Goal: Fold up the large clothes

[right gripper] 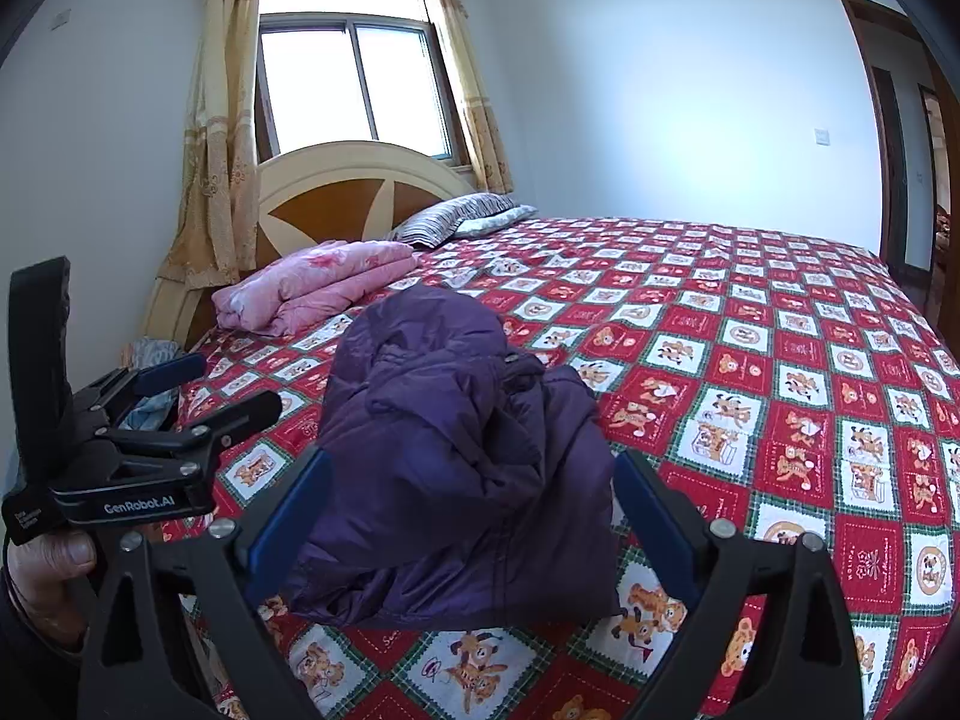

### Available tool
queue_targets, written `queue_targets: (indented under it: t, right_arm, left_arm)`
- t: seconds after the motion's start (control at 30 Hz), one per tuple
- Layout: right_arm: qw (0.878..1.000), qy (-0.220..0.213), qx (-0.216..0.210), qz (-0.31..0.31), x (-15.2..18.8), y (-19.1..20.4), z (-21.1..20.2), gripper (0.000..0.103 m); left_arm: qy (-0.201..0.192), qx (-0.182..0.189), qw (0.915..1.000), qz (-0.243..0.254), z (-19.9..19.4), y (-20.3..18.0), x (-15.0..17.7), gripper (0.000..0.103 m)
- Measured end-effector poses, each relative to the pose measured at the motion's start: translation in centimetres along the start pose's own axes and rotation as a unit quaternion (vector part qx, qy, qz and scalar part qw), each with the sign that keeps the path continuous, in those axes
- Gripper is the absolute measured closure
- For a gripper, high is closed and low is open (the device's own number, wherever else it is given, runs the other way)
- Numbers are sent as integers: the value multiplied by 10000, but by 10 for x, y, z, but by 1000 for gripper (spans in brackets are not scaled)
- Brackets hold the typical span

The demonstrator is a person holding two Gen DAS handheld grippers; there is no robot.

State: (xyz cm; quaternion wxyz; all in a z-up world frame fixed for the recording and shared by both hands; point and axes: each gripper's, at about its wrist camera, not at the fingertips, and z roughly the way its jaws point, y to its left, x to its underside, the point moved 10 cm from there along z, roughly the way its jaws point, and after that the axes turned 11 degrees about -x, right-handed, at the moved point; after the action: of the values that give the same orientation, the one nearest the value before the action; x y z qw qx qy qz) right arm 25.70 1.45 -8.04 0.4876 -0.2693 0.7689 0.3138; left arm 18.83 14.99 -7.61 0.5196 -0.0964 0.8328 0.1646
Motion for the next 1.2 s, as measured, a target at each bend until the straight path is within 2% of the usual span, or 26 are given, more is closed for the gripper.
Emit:
queue_targets:
  t: [0.27,0.6,0.93,1.2]
  right_arm:
    - [10000,10,-19,-47,0,3,0,6]
    - [9997,57,-94,-222,1,12,2,6]
    - [9990,37,-154,-412,3,20,2,6]
    - [9998,-47,2,-167,0,4,0,6]
  left_arm:
    - [47,-193,9997,156,3,1,3,1]
    - [64,-32,9998,201,2,-7,4,1]
    - [63,-67,9997,230,0,-8,4,1]
    - [99,-77,9997,225,3,-8,5,1]
